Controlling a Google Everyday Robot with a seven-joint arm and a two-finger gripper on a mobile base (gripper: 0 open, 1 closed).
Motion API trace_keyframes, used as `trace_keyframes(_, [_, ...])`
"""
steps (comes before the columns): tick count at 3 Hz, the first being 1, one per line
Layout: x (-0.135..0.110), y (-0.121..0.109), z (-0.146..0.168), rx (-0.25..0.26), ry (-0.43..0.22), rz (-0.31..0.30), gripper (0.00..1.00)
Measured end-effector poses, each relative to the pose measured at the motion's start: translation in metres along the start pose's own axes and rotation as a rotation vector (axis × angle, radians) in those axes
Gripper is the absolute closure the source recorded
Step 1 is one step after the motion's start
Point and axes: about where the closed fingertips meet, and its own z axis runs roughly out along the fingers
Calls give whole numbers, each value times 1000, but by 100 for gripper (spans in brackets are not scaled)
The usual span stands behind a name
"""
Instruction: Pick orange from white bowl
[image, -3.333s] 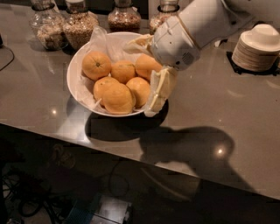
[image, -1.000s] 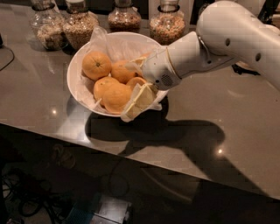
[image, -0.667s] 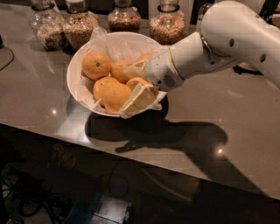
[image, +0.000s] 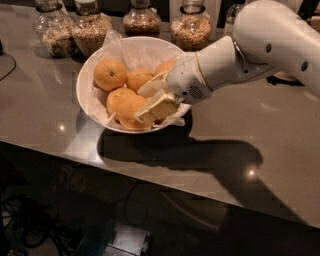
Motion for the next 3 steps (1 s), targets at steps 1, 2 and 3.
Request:
trace_keyframes(1, [-1, 2, 9, -35, -18, 3, 60])
trace_keyframes(2, [-3, 2, 7, -35, -18, 3, 37])
trace_keyframes(3, [-5, 1, 12, -52, -27, 10, 28])
